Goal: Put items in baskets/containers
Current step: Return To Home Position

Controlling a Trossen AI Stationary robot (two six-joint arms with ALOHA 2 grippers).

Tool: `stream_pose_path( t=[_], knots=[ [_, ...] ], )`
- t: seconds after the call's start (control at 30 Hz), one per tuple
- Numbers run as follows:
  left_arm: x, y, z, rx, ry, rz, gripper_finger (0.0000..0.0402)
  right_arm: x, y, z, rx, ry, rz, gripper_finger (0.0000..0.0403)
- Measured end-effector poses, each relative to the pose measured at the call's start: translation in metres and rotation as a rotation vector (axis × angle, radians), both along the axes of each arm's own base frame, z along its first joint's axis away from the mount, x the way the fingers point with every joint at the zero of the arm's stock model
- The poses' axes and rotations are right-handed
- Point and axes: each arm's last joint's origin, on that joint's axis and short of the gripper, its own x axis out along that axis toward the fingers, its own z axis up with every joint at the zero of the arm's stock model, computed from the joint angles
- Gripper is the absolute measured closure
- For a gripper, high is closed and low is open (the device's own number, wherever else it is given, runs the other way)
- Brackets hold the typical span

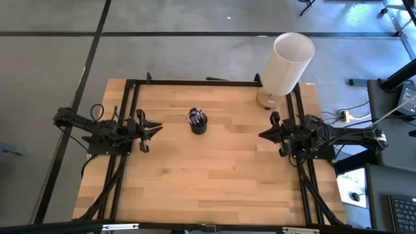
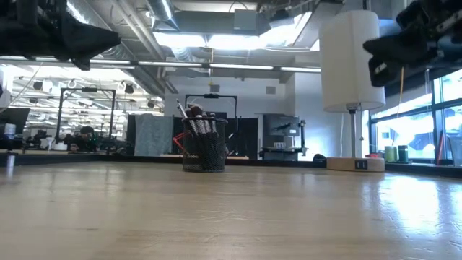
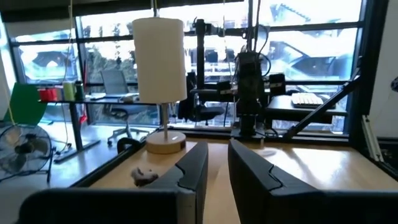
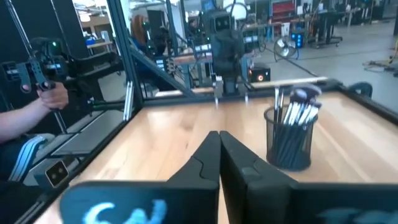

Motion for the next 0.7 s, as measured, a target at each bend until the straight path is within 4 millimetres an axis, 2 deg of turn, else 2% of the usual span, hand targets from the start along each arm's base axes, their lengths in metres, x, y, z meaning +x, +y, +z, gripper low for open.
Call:
stream_pose_path(
  t=[0.23,0.63,0.7],
  knots=[
    [-0.005,0.001,-0.006,0.028,0.034,-0.008,0.0343,-0.002,-0.001,-0.018,-0.02,0.014,-0.029,0.04],
    [-0.004,0.004,-0.007,0.065,0.052,-0.005,0.0343,-0.013,-0.002,-0.011,-0.064,-0.085,0.008,0.0401],
    [-0.003,0.005,-0.007,0.065,0.053,0.001,0.0343,-0.015,-0.002,-0.015,-0.057,-0.066,0.007,0.0401]
  ],
)
